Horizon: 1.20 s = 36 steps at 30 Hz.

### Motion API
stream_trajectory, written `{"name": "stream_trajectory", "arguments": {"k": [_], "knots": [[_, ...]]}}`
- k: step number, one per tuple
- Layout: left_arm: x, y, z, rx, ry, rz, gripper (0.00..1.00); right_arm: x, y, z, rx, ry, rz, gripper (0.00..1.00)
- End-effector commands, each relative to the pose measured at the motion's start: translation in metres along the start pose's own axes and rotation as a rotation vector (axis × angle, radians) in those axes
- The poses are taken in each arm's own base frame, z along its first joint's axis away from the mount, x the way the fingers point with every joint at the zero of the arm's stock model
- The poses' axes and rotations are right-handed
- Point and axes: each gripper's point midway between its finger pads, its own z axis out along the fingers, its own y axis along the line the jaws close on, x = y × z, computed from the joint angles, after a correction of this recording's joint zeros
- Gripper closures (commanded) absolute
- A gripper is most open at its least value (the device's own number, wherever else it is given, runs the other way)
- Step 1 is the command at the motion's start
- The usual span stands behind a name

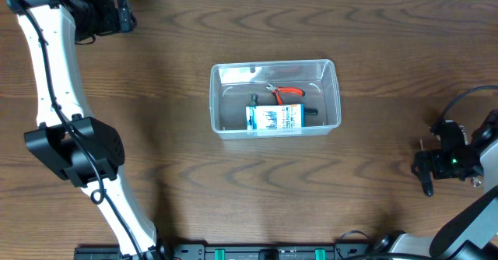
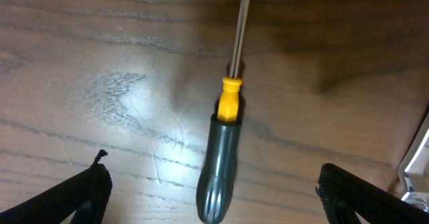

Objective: Pack container
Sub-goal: 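Lower the right gripper around the screwdriver's black handle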

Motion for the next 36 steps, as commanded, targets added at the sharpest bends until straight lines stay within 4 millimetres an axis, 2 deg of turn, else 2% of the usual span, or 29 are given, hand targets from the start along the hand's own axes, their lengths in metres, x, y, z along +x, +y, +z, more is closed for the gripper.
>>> {"name": "stream_trajectory", "arguments": {"k": [1, 6, 13, 26, 36], "knots": [[-0.004, -0.001, -0.007, 0.006, -0.02, 0.0, 0.02, 0.006, 0.011, 0.011, -0.038, 0.012, -0.014, 0.01], [-0.004, -0.001, -0.007, 0.006, -0.02, 0.0, 0.02, 0.014, 0.014, 0.021, -0.032, 0.03, -0.019, 0.01], [-0.004, -0.001, -0.007, 0.006, -0.02, 0.0, 0.02, 0.021, 0.004, 0.022, 0.042, 0.087, -0.034, 0.01], [-0.004, -0.001, -0.007, 0.006, -0.02, 0.0, 0.02, 0.016, -0.001, 0.022, 0.063, 0.062, 0.085, 0.01], [-0.004, -0.001, -0.007, 0.006, -0.02, 0.0, 0.02, 0.018, 0.0, 0.027, 0.051, 0.078, 0.097, 0.01]]}}
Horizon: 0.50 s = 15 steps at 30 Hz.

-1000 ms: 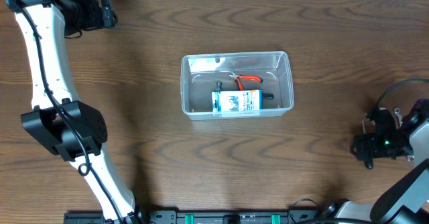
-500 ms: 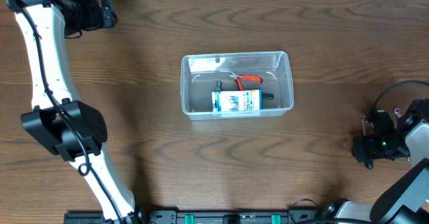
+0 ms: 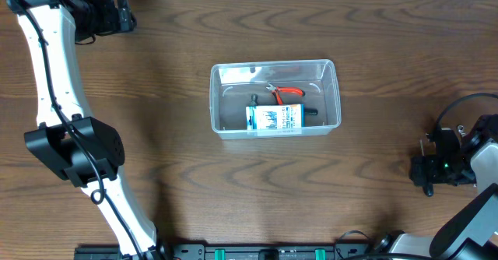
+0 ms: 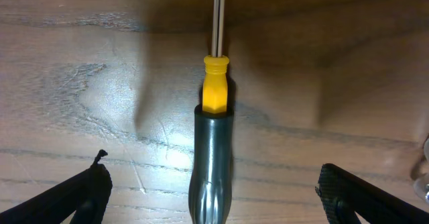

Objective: Pack container
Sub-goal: 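Lower the right gripper around the screwdriver's black handle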

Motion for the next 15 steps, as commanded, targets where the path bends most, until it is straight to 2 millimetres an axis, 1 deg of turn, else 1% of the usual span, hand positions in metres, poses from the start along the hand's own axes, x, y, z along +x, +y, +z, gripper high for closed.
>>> {"name": "stream_trajectory", "arguments": {"k": [1, 6, 15], "knots": [[-0.004, -0.001, -0.007, 0.006, -0.02, 0.0, 0.02, 0.003, 0.005, 0.008, -0.021, 0.027, 0.021, 0.01], [-0.004, -0.001, -0.007, 0.006, -0.02, 0.0, 0.02, 0.001, 0.004, 0.016, -0.028, 0.035, 0.026, 0.01], [-0.004, -0.001, -0.007, 0.006, -0.02, 0.0, 0.02, -0.002, 0.002, 0.019, -0.022, 0.028, 0.025, 0.01]]}}
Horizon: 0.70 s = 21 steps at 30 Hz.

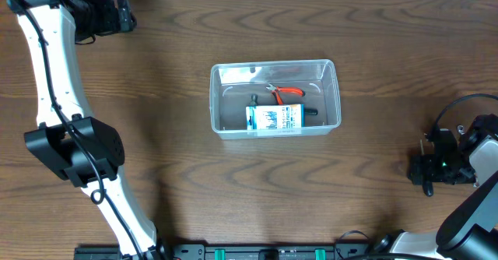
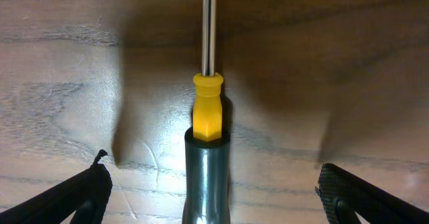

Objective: Pack container
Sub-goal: 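Lower the right gripper around the screwdriver's black handle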

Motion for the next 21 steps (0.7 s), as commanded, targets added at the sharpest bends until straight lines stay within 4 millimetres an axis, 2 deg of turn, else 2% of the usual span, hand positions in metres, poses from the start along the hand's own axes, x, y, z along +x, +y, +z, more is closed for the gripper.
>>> {"name": "stream_trajectory", "arguments": {"k": [1, 13, 21], "knots": [[-0.004, -0.001, -0.007, 0.006, -0.02, 0.0, 0.02, 0.0, 0.004, 0.005, -0.011, 0.013, 0.006, 0.01], [-0.004, -0.001, -0.007, 0.006, -0.02, 0.0, 0.02, 0.0, 0.017, 0.018, -0.045, 0.055, -0.048, 0.01], [-0.004, -0.001, -0.007, 0.006, -0.02, 0.0, 0.02, -0.001, 0.016, 0.018, -0.04, 0.056, -0.036, 0.01]]}}
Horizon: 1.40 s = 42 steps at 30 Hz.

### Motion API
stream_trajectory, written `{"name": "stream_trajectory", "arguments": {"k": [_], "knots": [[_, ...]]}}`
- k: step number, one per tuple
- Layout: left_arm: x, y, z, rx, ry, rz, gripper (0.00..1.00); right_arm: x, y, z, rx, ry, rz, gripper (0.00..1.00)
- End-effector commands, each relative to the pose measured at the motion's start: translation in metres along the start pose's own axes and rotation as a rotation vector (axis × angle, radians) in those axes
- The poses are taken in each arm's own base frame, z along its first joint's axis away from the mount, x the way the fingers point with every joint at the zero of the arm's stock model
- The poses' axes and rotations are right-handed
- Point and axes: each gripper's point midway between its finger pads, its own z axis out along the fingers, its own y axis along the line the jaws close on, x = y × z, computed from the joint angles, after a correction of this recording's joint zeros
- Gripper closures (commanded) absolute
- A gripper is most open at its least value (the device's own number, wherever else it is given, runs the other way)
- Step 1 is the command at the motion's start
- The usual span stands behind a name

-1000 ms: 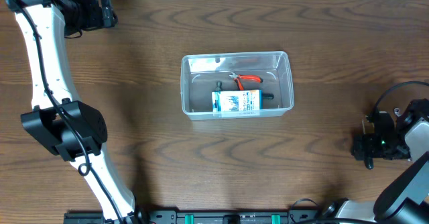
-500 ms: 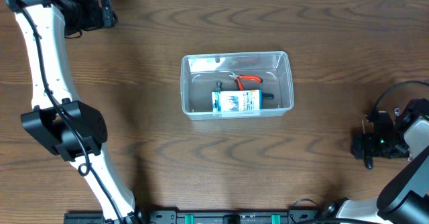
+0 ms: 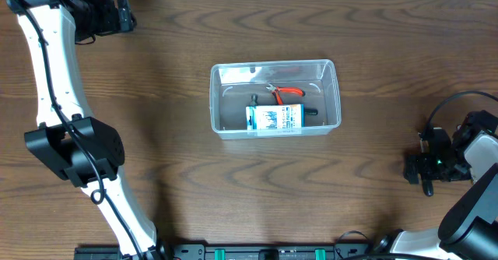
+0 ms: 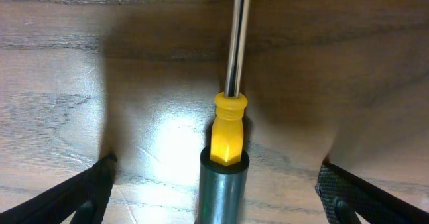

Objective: Pack container
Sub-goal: 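Lower the right gripper around the screwdriver's black handle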

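A screwdriver point(image 4: 225, 170) with a grey handle, yellow collar and steel shaft lies on the wooden table. My right gripper point(image 4: 214, 165) is open and low over it, with one finger point(image 4: 77, 197) on each side of the handle and clear of it. In the overhead view the right gripper point(image 3: 426, 169) is at the table's right side and hides most of the screwdriver. The clear plastic container point(image 3: 218, 104) stands mid-table. It holds red-handled pliers point(image 3: 287, 93) and a blue and white box point(image 3: 274, 118). My left gripper point(image 3: 118, 15) is far off at the back left.
The left arm point(image 3: 54, 73) runs along the table's left side. Black cables loop round the right arm point(image 3: 475, 147) near the right edge. Bare wood separates the container from the right gripper.
In the overhead view the right gripper has shifted slightly left. In the wrist view the handle now sits lower and a little right of centre, its shaft leaning right. The jaws remain open.
At first the right gripper hung open above the screwdriver, whose handle lay skewed in view. Then the handle stood straight between the fingers and looked larger at each moment. Now the open fingers flank it close to the table. The container and left arm have not moved.
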Motion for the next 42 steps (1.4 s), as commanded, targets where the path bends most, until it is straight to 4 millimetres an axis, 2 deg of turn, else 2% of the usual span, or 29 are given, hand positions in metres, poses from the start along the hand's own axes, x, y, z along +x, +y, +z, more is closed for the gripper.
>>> {"name": "stream_trajectory", "arguments": {"k": [1, 16, 20, 25, 31, 40, 42], "knots": [[-0.0042, -0.0008, -0.0068, 0.006, -0.02, 0.0, 0.02, 0.0017, 0.0097, 0.0102, -0.039, 0.021, 0.013, 0.01], [-0.0042, -0.0008, -0.0068, 0.006, -0.02, 0.0, 0.02, -0.0054, 0.0058, 0.0103, -0.025, -0.008, 0.063, 0.02], [-0.0042, -0.0008, -0.0068, 0.006, -0.02, 0.0, 0.02, -0.0068, 0.0048, 0.0104, -0.021, -0.014, 0.063, 0.26], [-0.0042, -0.0009, -0.007, 0.006, -0.02, 0.0, 0.02, -0.0072, 0.0045, 0.0104, -0.02, -0.016, 0.064, 0.45], [-0.0042, -0.0009, -0.007, 0.006, -0.02, 0.0, 0.02, -0.0071, 0.0046, 0.0104, -0.02, -0.015, 0.064, 0.64], [-0.0042, -0.0008, -0.0068, 0.006, -0.02, 0.0, 0.02, -0.0013, 0.0088, 0.0103, -0.036, 0.009, 0.064, 0.65], [-0.0042, -0.0008, -0.0068, 0.006, -0.02, 0.0, 0.02, -0.0013, 0.0088, 0.0103, -0.036, 0.009, 0.064, 0.7]]}}
